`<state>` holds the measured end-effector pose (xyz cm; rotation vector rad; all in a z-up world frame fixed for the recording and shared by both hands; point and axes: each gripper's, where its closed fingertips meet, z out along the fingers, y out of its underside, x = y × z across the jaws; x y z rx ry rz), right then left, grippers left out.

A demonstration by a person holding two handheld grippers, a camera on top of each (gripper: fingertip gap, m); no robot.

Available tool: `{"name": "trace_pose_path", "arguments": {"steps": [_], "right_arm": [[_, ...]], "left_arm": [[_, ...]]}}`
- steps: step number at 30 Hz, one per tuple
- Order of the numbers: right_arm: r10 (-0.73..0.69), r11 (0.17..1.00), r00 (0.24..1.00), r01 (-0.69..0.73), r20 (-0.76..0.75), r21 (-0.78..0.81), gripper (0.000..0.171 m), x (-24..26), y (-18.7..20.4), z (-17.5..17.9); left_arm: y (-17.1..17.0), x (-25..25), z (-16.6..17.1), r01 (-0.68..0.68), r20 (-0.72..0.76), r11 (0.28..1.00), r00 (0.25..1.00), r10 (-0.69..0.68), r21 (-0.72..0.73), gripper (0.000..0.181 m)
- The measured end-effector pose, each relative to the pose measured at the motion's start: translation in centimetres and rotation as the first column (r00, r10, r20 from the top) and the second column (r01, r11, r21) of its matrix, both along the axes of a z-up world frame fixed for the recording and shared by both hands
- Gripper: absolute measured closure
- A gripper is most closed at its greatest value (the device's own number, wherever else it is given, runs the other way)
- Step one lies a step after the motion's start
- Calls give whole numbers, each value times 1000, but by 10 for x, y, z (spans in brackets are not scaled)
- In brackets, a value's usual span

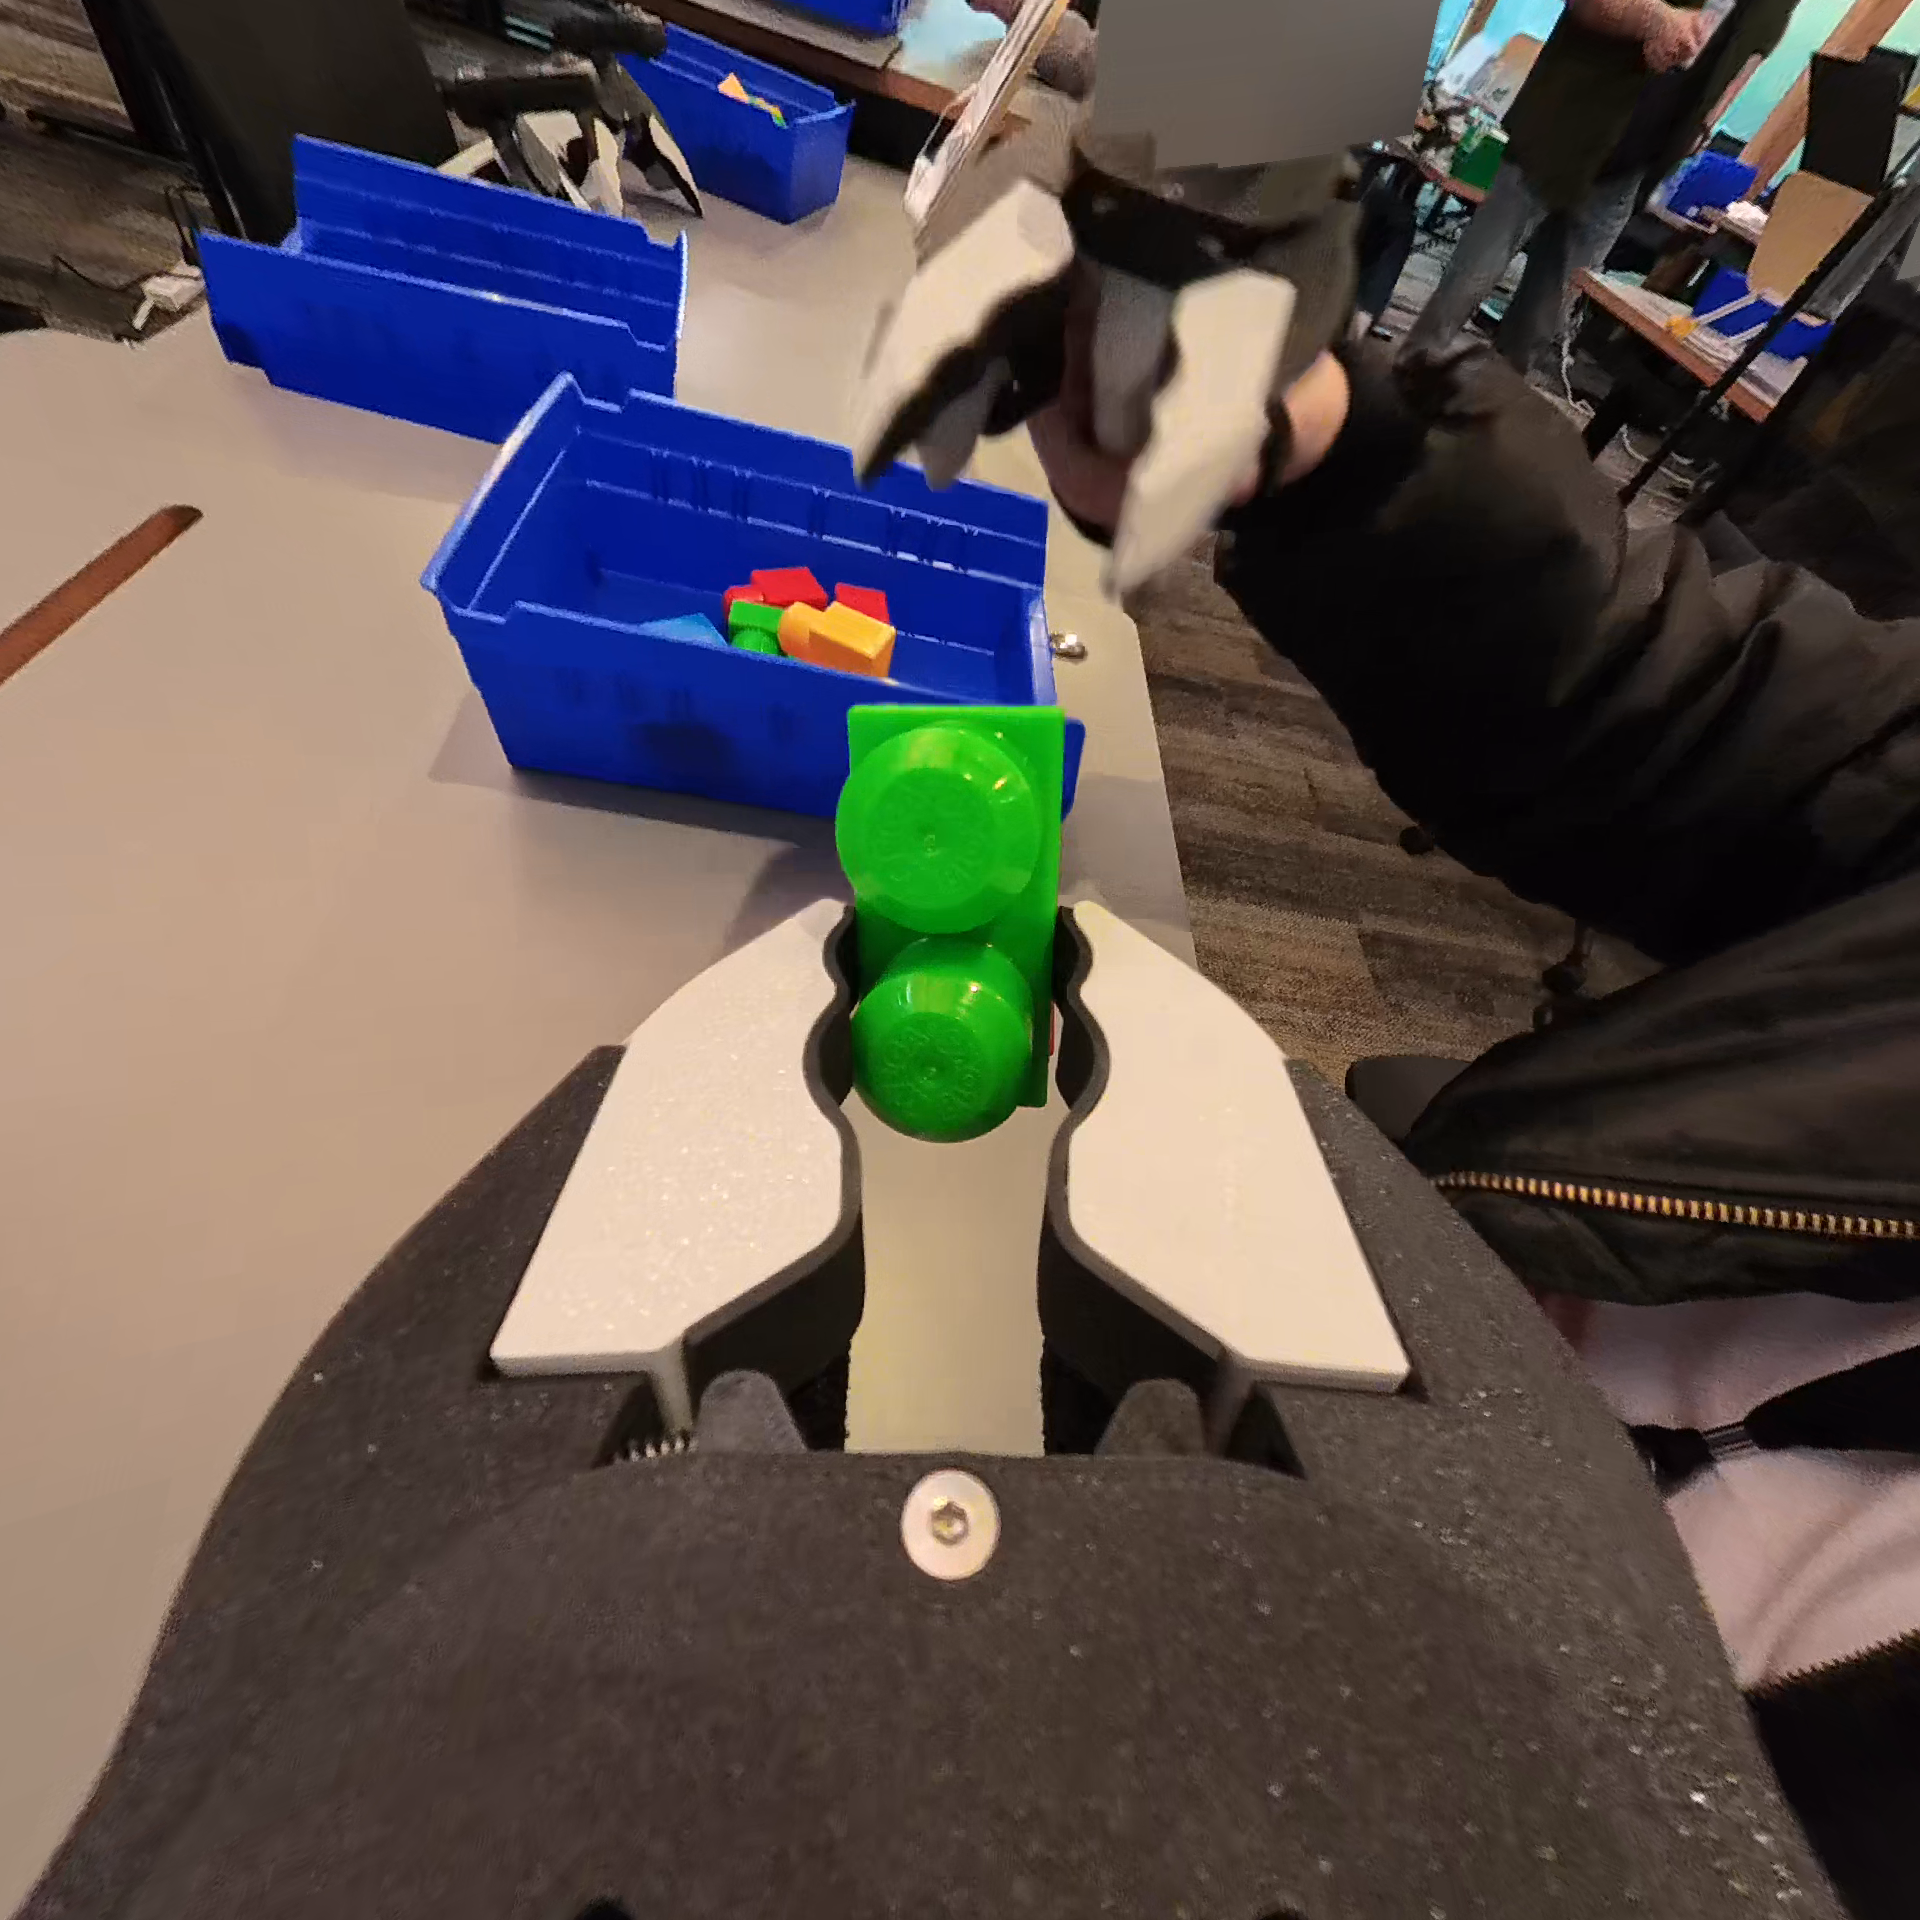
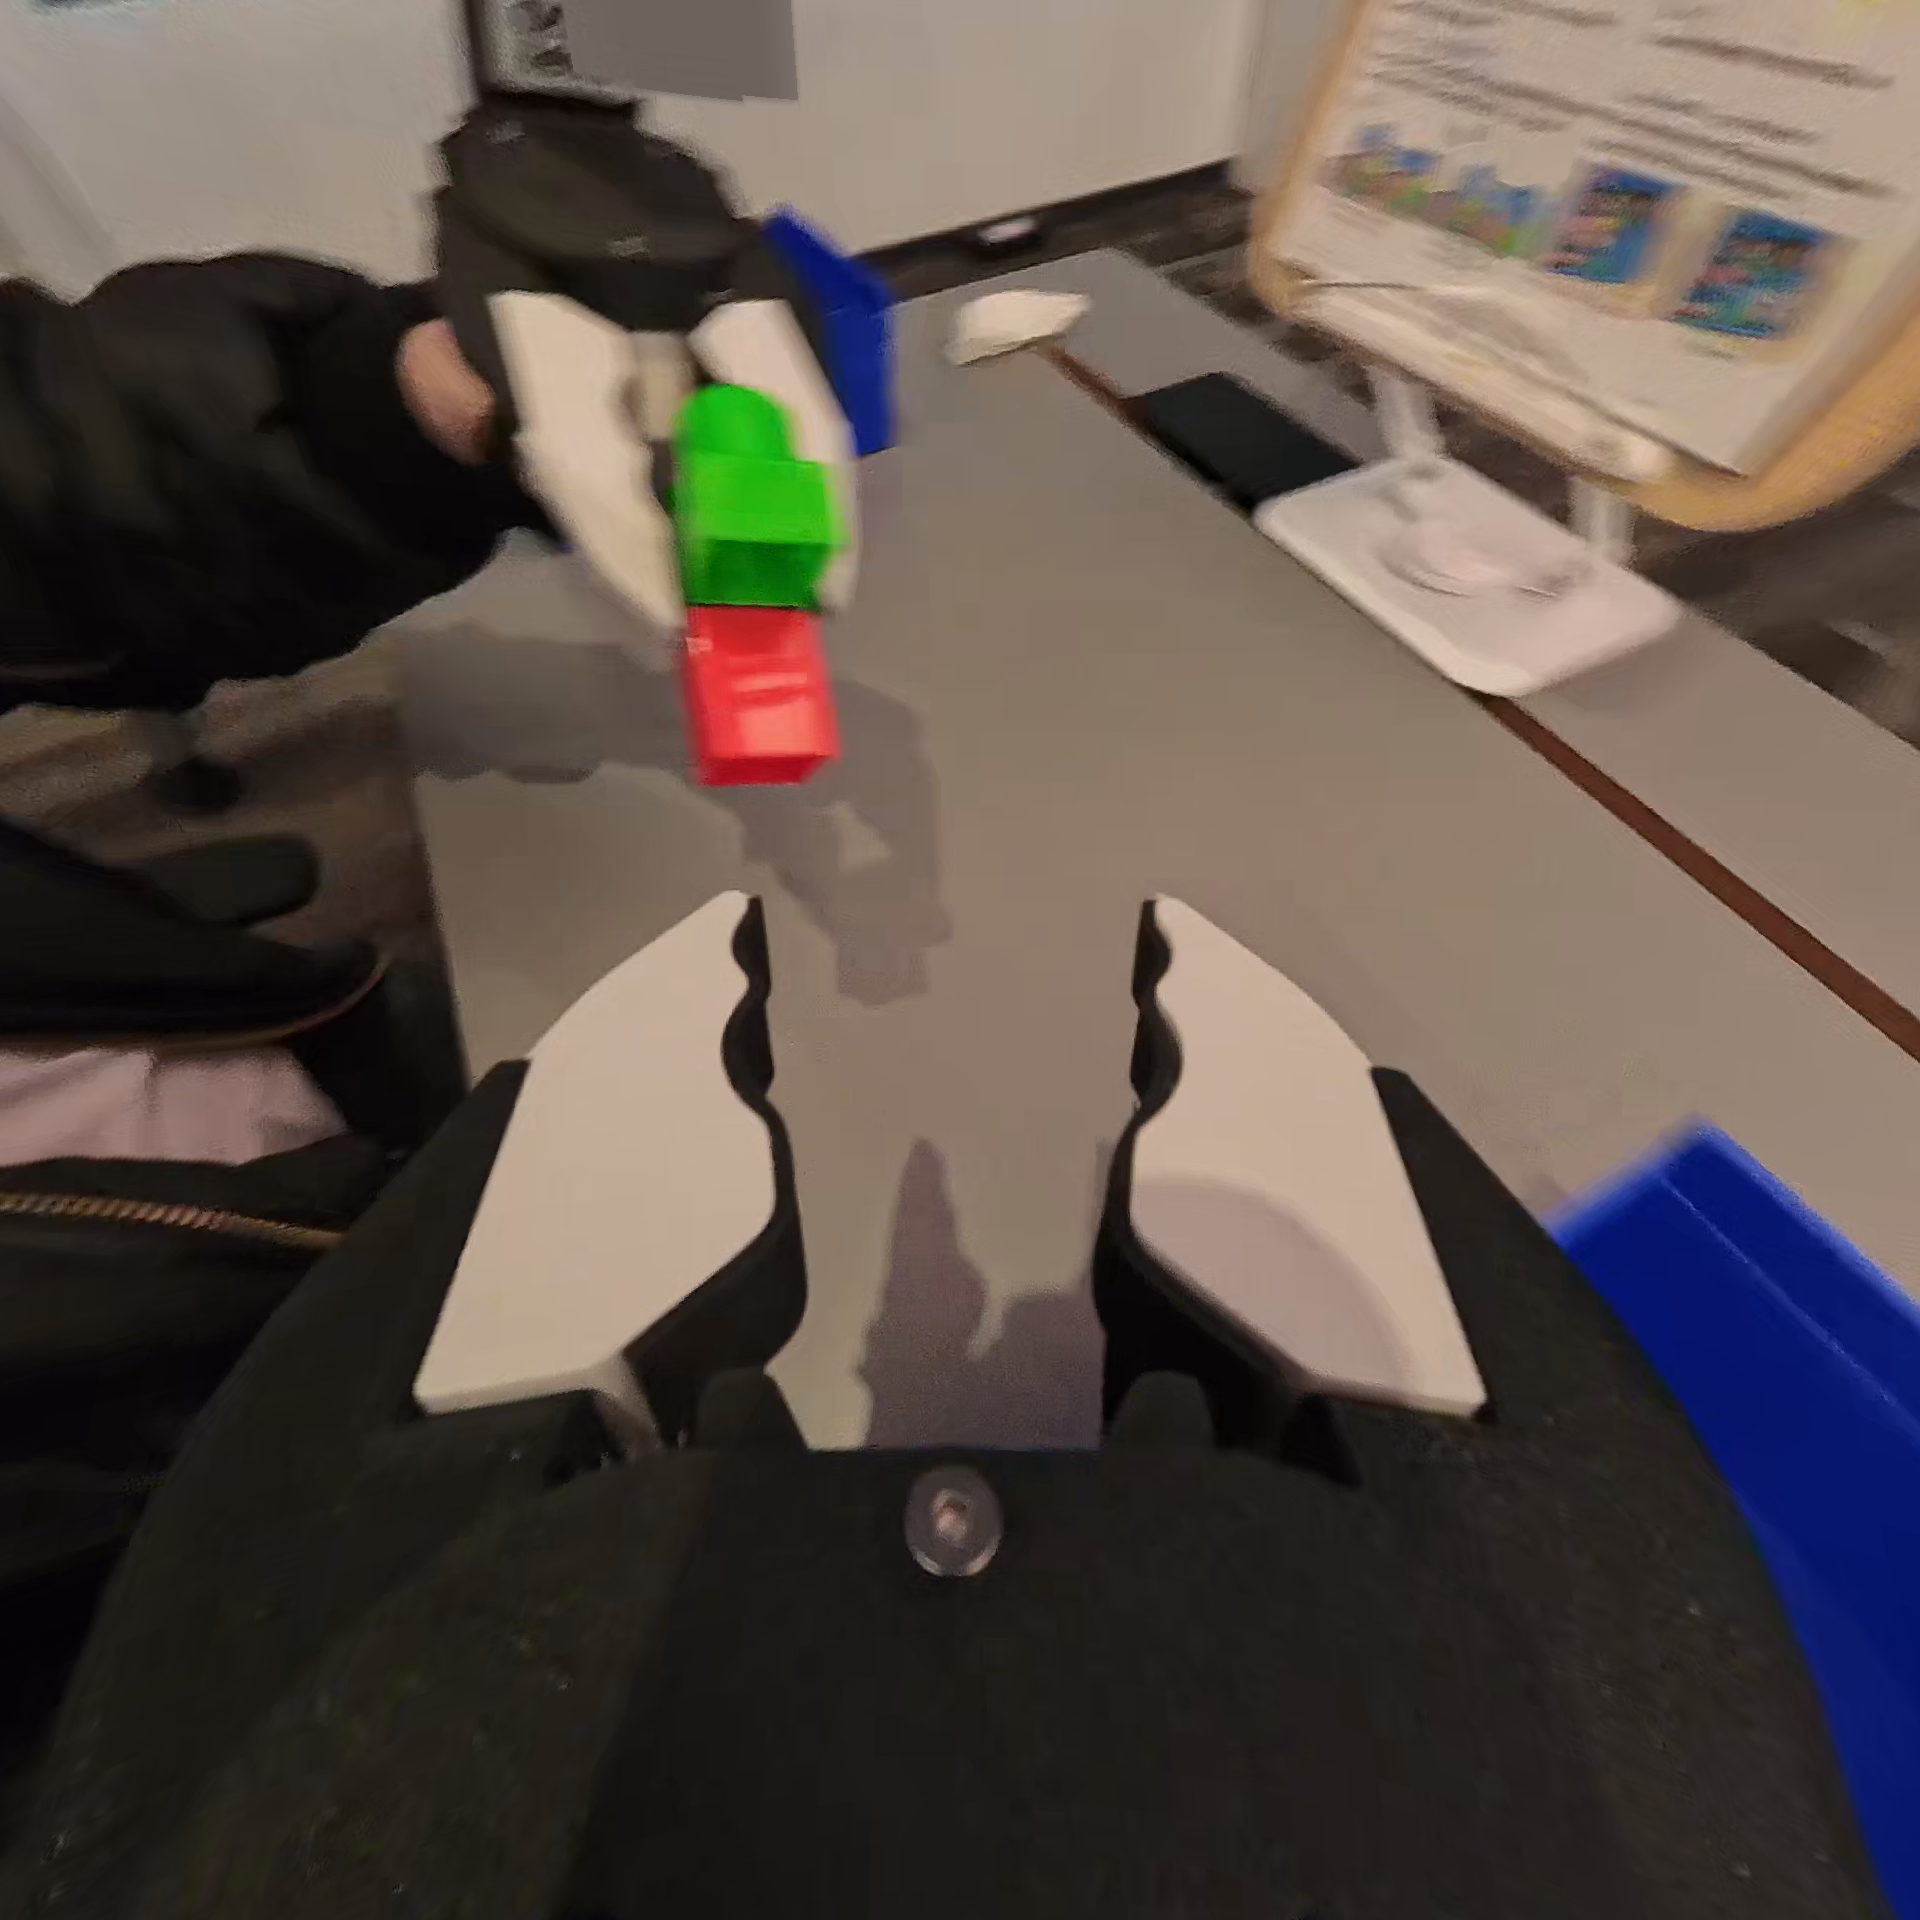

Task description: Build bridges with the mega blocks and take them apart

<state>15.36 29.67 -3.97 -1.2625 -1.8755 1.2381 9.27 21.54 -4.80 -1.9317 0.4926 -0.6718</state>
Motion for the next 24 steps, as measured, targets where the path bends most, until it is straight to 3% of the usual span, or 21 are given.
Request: {"name": "trace_pose_path", "arguments": {"steps": [3,6,7,8,15,24], "right_arm": [[139,988,989,-142,51,52,106,-25,-56,-8],[185,981,979,-188,90,36,107,-47,-84,-19],[192,980,976,-196,104,26,111,-53,-89,-23],[227,973,966,-230,122,9,130,-54,-95,-26],[273,961,953,-278,130,15,134,-55,-106,-30],[281,957,946,-289,159,29,135,-48,-106,-32]], "left_arm": [[2,4,8,-5,18,1000,1000,5,22,145],[0,9,12,6,22,999,1000,-7,37,145],[-2,11,13,14,27,999,1000,-15,41,145],[-3,13,13,20,24,999,999,-21,39,145],[-16,10,6,54,-62,998,997,-52,22,145],[-18,15,4,84,-51,996,995,-82,30,145]]}}
